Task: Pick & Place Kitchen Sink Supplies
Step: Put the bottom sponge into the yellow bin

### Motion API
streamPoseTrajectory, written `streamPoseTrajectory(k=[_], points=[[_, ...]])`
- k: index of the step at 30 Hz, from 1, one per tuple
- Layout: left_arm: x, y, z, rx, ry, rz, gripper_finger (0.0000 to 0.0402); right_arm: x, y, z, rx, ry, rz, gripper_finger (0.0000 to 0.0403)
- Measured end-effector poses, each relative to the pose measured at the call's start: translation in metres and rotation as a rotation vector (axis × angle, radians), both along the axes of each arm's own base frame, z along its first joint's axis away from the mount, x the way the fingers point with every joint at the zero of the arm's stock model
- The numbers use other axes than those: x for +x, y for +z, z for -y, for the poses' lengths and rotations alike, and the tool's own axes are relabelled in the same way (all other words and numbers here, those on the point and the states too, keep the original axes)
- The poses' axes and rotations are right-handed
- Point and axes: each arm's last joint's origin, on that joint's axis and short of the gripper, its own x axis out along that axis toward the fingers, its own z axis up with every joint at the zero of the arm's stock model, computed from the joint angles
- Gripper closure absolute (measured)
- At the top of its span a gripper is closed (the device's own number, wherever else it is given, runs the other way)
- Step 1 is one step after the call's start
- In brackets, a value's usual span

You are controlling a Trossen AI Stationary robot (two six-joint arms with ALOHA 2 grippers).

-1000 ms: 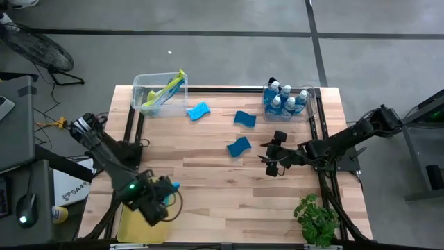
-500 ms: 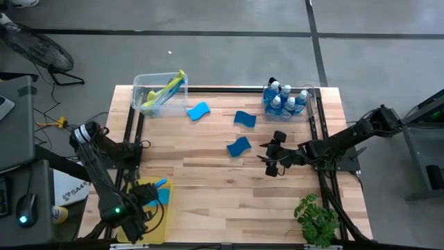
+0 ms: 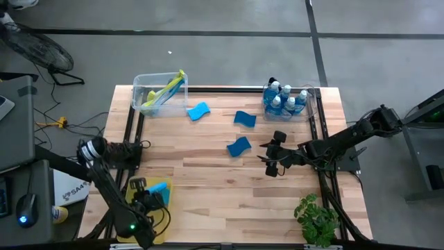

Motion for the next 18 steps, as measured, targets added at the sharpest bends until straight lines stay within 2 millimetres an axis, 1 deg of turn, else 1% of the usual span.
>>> streamPoseTrajectory(k=[5,9,12,18], points=[[0.0024,-0.0045,0.0049,-0.039,0.002,0.016,0.0378,0.0000,0.0000,0.0000,0.000,0.000,0.000,0.0194],[0.0033,-0.0053,0.0066,-0.061,-0.034,0.005,0.0354,0.0000,0.0000,0.0000,0.001,0.001,0.000,0.0194],[0.0031,-0.0052,0.0065,-0.061,-0.048,-0.006,0.0327,0.0000,-0.0001,-0.0002,0.004,0.005,-0.001,0.0194],[0.0020,-0.0042,0.0043,-0.035,-0.041,-0.014,0.0251,0.0002,-0.0003,-0.0011,0.022,0.029,-0.006,0.0194]])
